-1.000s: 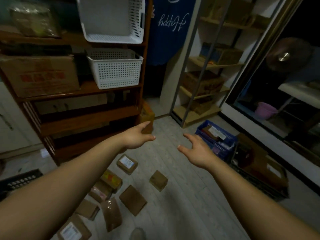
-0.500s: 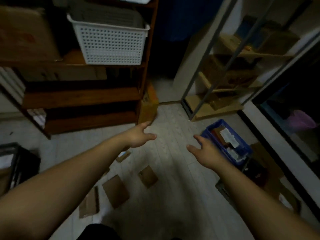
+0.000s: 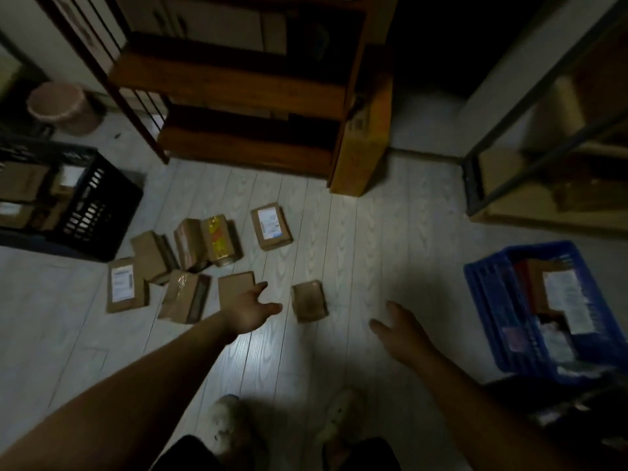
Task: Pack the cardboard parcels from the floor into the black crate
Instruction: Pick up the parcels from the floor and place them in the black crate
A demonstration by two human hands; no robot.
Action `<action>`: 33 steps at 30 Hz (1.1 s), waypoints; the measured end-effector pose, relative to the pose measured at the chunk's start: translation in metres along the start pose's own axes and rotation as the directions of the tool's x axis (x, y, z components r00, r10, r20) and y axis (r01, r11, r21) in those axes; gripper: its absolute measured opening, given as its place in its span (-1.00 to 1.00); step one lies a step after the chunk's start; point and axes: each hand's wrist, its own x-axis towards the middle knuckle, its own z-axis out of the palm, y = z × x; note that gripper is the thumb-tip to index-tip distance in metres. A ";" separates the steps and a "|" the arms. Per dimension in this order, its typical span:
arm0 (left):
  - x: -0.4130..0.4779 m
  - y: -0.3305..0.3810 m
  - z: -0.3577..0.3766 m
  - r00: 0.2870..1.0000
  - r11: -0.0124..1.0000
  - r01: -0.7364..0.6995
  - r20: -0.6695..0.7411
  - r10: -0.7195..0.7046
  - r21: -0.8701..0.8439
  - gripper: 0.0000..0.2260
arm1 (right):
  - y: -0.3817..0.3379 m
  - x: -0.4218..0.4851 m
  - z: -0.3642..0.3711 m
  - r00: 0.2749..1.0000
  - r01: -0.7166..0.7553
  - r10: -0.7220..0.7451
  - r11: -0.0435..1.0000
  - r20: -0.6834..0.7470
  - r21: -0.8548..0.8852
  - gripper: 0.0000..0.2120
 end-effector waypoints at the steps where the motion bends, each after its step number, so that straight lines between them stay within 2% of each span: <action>1: 0.014 -0.010 0.011 1.000 1.000 0.007 0.006 -0.007 0.011 -0.31 | 0.007 0.016 0.010 1.000 0.008 -0.008 1.000 0.005 -0.014 -0.33; 9: 0.202 -0.130 0.099 0.999 0.997 -0.044 -0.028 0.046 0.066 -0.36 | 0.069 0.207 0.143 0.989 0.147 -0.142 0.983 0.051 -0.107 -0.35; 13: 0.297 -0.173 0.139 0.996 0.997 -0.076 -0.046 0.075 -0.013 -0.34 | 0.101 0.299 0.208 0.989 0.151 -0.149 0.983 0.021 -0.101 -0.30; 16: 0.353 -0.195 0.163 0.996 0.990 -0.069 -0.069 0.061 -0.120 -0.30 | 0.118 0.354 0.242 0.991 0.134 -0.134 0.990 0.006 -0.040 -0.24; 18: 0.382 -0.206 0.176 0.995 0.985 -0.074 -0.074 0.063 -0.157 -0.27 | 0.124 0.381 0.257 0.993 0.119 -0.117 0.991 -0.028 0.067 -0.26; 20: 0.399 -0.214 0.183 0.997 0.972 -0.070 -0.050 0.060 -0.222 -0.21 | 0.128 0.396 0.269 0.997 0.079 -0.074 0.976 -0.034 0.201 -0.28; 22: 0.401 -0.217 0.186 0.999 0.964 -0.051 -0.022 0.047 -0.261 -0.19 | 0.128 0.396 0.274 0.998 0.058 -0.053 0.967 -0.028 0.249 -0.28; 26: 0.393 -0.212 0.187 0.999 0.964 -0.046 -0.023 0.041 -0.261 -0.20 | 0.121 0.385 0.272 0.994 0.110 -0.106 0.985 -0.039 0.133 -0.29; 30: 0.396 -0.211 0.198 0.999 0.938 -0.035 0.023 0.045 -0.345 -0.36 | 0.125 0.388 0.274 0.993 0.121 -0.121 0.989 -0.006 0.085 -0.26; 33: 0.401 -0.213 0.209 0.996 0.929 -0.018 0.069 0.047 -0.370 -0.51 | 0.124 0.390 0.282 0.987 0.142 -0.152 0.977 0.052 0.157 -0.53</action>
